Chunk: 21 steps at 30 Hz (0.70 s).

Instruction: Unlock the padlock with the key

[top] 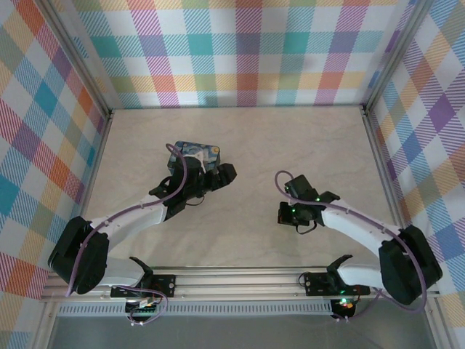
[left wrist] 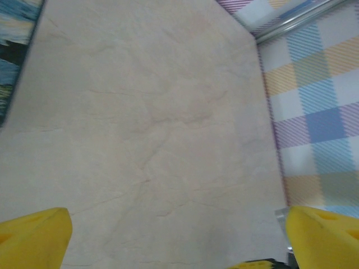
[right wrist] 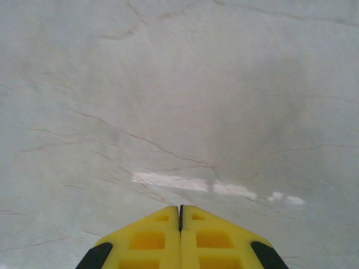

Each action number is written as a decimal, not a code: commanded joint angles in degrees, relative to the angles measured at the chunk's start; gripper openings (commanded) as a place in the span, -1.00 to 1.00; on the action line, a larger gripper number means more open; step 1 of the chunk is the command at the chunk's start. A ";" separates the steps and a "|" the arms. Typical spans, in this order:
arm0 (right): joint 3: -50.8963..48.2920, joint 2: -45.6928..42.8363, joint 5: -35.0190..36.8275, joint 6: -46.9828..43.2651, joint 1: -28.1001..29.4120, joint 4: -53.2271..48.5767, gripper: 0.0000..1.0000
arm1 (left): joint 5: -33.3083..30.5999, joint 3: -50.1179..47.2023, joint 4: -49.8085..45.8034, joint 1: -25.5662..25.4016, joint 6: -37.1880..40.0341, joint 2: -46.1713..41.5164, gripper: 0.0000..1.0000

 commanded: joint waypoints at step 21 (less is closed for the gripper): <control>8.01 -1.88 1.56 -9.03 0.43 7.23 -1.00 | 16.05 7.18 11.48 0.02 -37.92 11.81 0.80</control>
